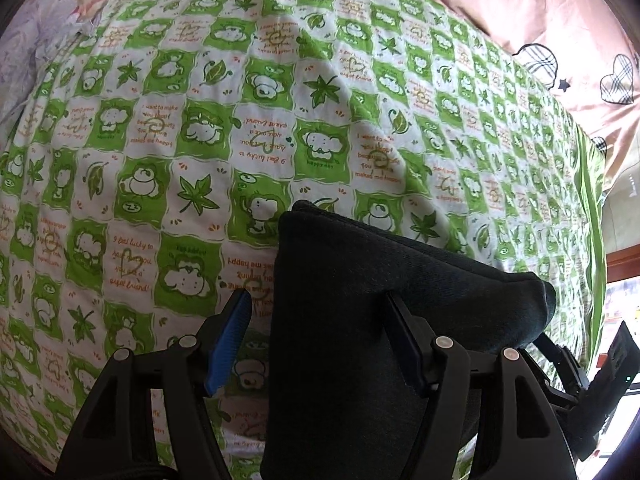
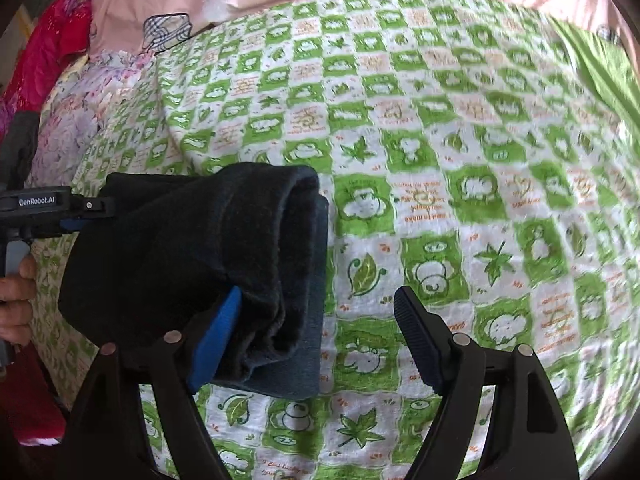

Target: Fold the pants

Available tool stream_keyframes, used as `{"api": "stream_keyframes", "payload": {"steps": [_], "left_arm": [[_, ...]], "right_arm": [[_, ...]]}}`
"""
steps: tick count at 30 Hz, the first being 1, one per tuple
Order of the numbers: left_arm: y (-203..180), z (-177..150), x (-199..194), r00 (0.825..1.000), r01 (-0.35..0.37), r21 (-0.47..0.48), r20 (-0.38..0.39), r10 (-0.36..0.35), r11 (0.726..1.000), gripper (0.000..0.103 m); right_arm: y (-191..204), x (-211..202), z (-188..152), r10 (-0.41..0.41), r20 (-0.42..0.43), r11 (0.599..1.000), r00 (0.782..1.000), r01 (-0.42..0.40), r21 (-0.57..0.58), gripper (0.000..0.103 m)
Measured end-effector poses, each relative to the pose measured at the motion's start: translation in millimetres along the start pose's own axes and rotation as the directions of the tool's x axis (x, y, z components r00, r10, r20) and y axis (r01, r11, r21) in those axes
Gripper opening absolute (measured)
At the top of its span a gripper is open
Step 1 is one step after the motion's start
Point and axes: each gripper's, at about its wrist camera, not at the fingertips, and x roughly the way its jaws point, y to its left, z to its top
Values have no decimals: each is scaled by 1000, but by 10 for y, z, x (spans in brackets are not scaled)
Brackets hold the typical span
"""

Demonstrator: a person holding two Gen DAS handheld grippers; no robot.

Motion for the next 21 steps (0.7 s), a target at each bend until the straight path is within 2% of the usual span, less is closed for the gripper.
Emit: {"api": "stream_keyframes", "payload": {"steps": [5, 11, 16, 21], "left_arm": [[27, -2, 24, 1000, 15, 1, -3, -15, 1000, 72], [74, -102, -217, 1000, 28, -3, -4, -28, 1000, 71], [183, -291, -410, 994, 109, -36, -2, -109, 993, 76], [184, -440, -390, 994, 104, -28, -25, -105, 994, 78]], "right_arm": [[-73, 6, -5, 46, -15, 998, 999, -45, 49, 78], [-93, -96, 3, 134, -11, 983, 991, -131, 129, 78], [-12, -130, 67, 189, 1, 971, 982, -187, 149, 78], [-15, 17, 91, 239, -23, 954, 971, -230, 193, 78]]}}
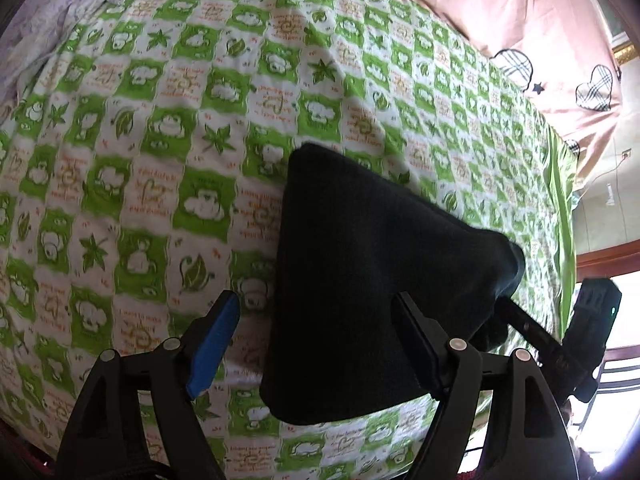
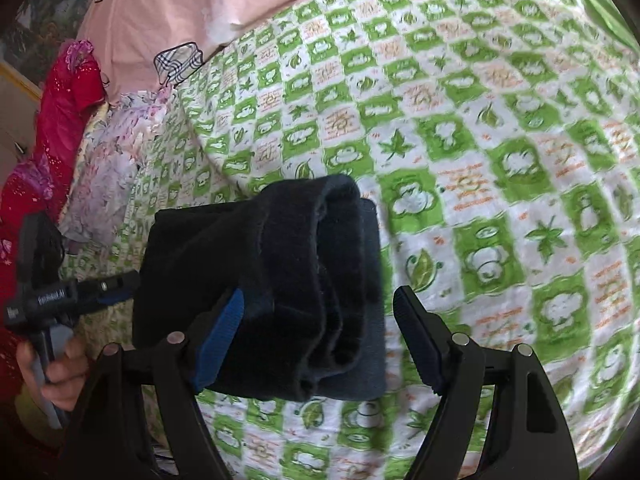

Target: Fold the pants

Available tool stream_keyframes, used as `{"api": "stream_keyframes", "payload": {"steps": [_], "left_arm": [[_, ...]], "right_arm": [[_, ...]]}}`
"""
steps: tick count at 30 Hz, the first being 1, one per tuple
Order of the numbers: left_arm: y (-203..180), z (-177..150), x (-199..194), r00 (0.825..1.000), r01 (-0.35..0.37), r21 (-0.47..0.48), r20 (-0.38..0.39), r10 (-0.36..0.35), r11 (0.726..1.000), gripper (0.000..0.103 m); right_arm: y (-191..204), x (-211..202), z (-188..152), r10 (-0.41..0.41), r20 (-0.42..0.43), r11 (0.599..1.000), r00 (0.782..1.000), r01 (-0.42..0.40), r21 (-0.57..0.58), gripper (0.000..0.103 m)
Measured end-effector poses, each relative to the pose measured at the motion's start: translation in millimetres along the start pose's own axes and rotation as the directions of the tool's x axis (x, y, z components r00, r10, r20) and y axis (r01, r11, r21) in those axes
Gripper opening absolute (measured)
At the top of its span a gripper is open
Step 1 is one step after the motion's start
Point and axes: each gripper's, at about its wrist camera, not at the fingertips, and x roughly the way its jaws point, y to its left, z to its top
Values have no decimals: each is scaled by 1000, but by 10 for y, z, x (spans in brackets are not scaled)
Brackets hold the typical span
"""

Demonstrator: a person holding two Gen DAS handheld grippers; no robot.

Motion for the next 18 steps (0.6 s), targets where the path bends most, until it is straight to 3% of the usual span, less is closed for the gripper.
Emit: {"api": "stream_keyframes", "payload": {"steps": [2, 6, 10, 14, 18], "left_arm": [[-11, -26, 57, 1000, -3, -1, -13, 3, 1000, 78], [22, -84, 140, 1000, -10, 3, -21, 10, 1000, 79], [44, -101, 254, 999, -29, 18, -18, 30, 999, 78], [18, -107, 309, 1000, 2, 20, -25, -1, 1000, 60], [-85, -111, 278, 1000, -19, 63, -7, 20, 998, 50]], "right_arm": [[-103, 65, -14, 20, -21, 999, 1000, -19, 50, 76], [-273, 132, -110, 101, -39, 991, 994, -97, 96, 62], [-318, 132, -141, 131, -45, 987, 990, -126, 104, 61], [-275, 126, -137, 127, -42, 989, 991, -123, 85, 58], [-226, 100, -107, 143, -39, 987, 989, -140, 74, 49]]}}
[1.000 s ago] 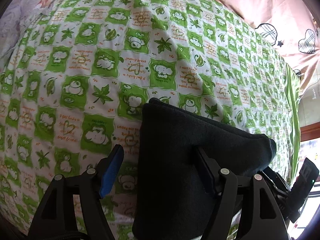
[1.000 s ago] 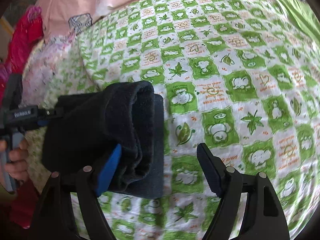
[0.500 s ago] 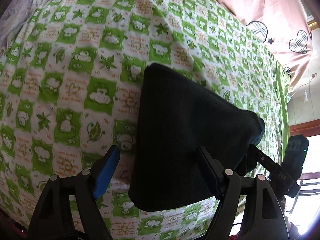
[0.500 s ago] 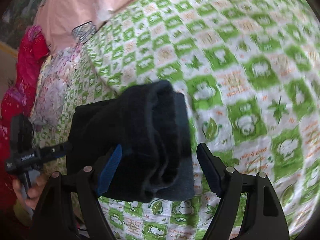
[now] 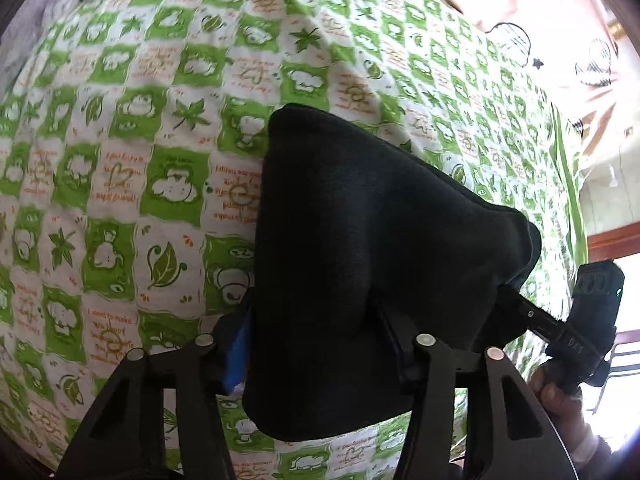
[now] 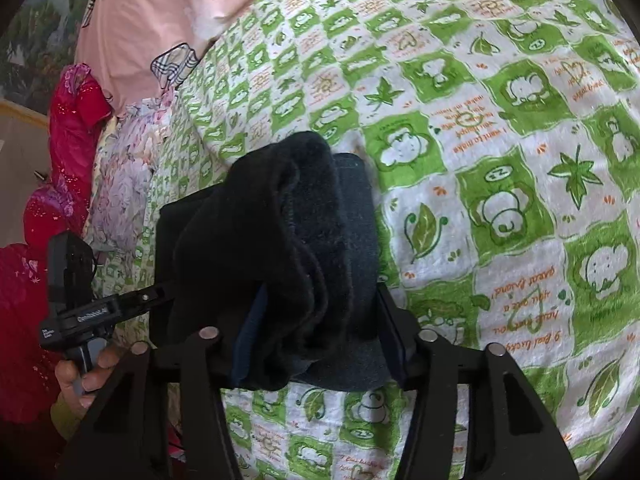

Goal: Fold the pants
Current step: 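Lower the bundle onto the sheet with both grippers still holding its ends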

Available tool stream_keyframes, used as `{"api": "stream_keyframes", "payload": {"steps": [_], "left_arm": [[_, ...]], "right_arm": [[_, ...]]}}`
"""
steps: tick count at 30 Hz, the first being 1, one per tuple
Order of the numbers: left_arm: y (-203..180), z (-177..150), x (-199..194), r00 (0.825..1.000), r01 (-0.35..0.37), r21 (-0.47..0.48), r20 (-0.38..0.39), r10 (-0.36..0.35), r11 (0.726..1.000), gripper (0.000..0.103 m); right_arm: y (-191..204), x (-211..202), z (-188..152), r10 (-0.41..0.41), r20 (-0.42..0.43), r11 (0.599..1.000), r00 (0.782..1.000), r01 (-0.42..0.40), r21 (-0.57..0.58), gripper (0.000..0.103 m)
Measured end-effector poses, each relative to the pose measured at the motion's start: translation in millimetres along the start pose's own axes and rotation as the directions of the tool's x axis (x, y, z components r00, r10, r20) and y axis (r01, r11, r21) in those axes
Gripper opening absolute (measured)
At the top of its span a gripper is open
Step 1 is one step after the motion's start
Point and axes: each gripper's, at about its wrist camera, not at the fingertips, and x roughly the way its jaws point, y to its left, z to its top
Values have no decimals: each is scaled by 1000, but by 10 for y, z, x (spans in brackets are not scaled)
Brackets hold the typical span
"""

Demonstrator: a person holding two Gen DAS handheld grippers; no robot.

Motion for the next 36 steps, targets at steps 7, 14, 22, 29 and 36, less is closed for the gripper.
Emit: {"api": "stream_keyframes", "payload": {"steps": [7, 14, 22, 29, 36], "left_arm": [[-58, 28, -205, 999, 19, 13, 39, -19, 1000, 34], [-135, 83, -589, 991, 14, 27, 135, -18, 1000, 30], [128, 245, -843, 980, -41, -42, 194, 49, 998, 30], [432, 354, -864, 973, -61, -111, 214, 84, 992, 30], [634, 453, -768, 971, -80, -147, 211, 110, 986, 30]], "right_arm": [[240, -132, 62, 12, 19, 996, 1000, -10, -84, 42], [538, -161, 248, 31, 47, 986, 998, -23, -163, 41], [977, 109, 526, 37, 41, 961, 998, -24, -277, 41], [1223, 365, 718, 22, 25, 938, 999, -12, -346, 41], [1355, 604, 827, -11, 13, 926, 1000, 15, -376, 41]]}}
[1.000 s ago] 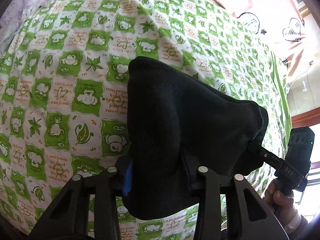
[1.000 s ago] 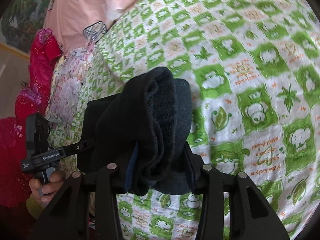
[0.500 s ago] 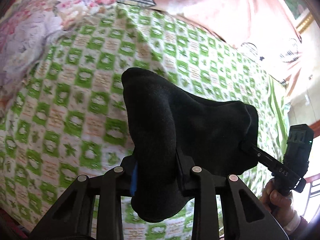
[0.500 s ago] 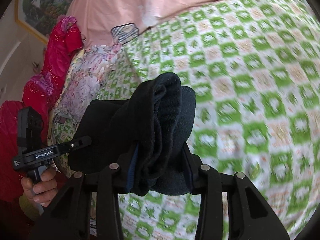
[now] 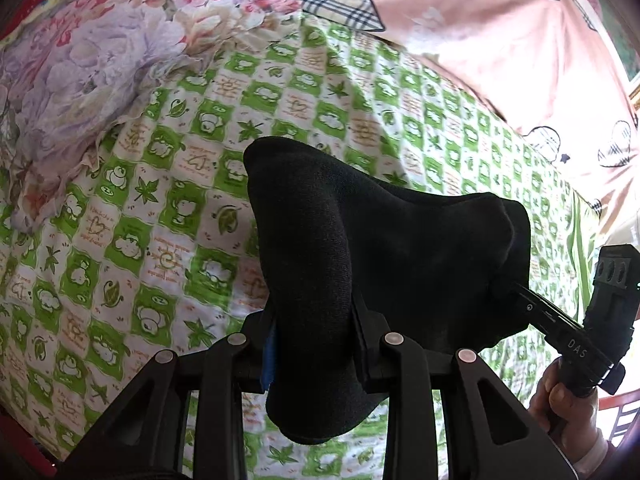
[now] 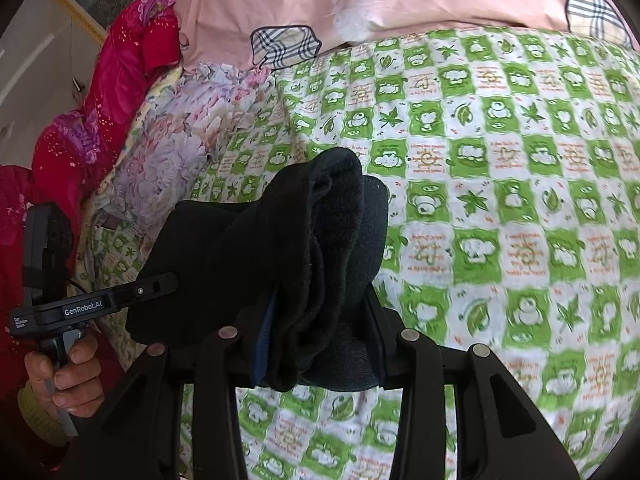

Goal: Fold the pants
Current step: 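Lower the bundle onto the sheet with both grippers still holding its ends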

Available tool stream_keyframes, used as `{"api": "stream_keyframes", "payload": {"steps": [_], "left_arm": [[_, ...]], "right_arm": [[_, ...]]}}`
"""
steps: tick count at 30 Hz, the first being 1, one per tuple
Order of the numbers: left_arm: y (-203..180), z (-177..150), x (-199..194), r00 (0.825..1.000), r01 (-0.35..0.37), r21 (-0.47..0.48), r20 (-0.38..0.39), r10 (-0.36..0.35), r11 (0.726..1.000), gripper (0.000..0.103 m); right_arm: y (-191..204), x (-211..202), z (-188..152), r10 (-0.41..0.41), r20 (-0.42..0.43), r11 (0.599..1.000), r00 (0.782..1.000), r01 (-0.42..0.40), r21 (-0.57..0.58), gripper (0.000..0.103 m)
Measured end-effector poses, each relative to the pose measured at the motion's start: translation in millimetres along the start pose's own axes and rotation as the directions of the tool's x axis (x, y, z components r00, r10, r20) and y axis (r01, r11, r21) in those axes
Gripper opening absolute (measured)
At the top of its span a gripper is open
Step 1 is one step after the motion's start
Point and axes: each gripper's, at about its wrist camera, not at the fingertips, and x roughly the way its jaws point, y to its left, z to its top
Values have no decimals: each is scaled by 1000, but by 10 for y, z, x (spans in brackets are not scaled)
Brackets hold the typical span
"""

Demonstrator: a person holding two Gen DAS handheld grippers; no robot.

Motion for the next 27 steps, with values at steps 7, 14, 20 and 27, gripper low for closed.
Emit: {"api": "stream_keyframes", "payload": {"steps": [7, 14, 20, 27], "left_arm": [[63, 53, 142, 1000, -6, -7, -7, 6, 1000, 30], [118, 23, 263, 1000, -13, -10, -27, 13, 1000, 36], [148, -11, 329, 999, -23, -2, -37, 23, 1000, 47], [189, -29, 344, 999, -32, -12, -31, 31, 999, 55]], "right_arm": [[-30, 152, 64, -21, -18, 1000, 1000, 21, 9, 41], [-176, 256, 45, -25, -61, 999, 998, 28, 41, 47], [-262, 314, 8, -38, -72, 998, 997, 41, 47, 51], [-282, 302, -9, -34, -74, 998, 997, 37, 41, 52]]}}
